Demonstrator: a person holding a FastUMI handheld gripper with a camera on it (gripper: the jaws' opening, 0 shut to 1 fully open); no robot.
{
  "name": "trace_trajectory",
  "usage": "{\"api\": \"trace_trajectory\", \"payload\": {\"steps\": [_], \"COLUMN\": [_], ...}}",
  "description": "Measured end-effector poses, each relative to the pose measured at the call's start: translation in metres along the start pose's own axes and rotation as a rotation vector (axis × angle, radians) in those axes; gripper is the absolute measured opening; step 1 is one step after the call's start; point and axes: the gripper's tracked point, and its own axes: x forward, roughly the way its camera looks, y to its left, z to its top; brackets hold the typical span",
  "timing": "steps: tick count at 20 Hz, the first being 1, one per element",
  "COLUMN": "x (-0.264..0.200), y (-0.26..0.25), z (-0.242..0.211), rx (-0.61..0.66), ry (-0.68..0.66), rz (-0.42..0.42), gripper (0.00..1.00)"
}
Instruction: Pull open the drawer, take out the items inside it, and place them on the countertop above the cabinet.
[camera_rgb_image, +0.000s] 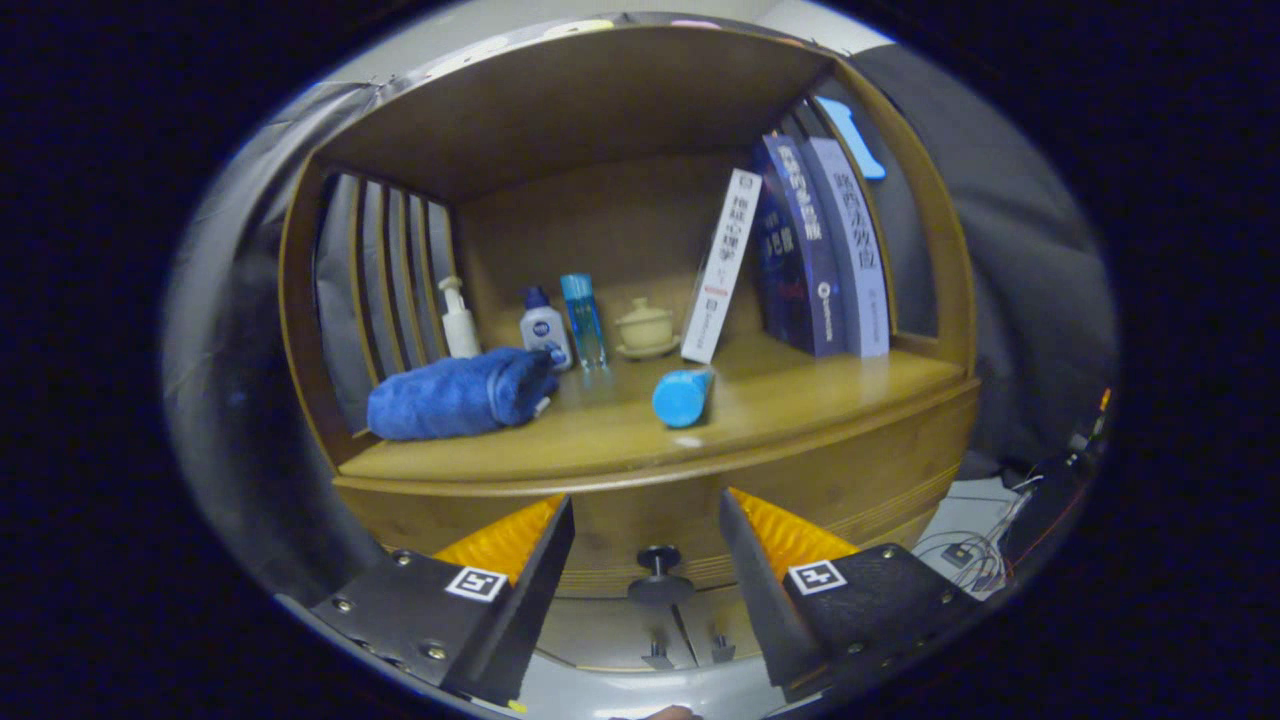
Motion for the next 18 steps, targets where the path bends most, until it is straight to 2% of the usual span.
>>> {"api": "trace_trajectory", "payload": {"steps": [9, 18], "x": [-0.108, -0.169], "y": [-0.002, -0.024], "z": [0.100, 0.129], "rx": [-0.125, -0.080], "ry": [-0.214, -0.252], "rz": [-0.106, -0.181], "gripper": [0.87, 0.87]}}
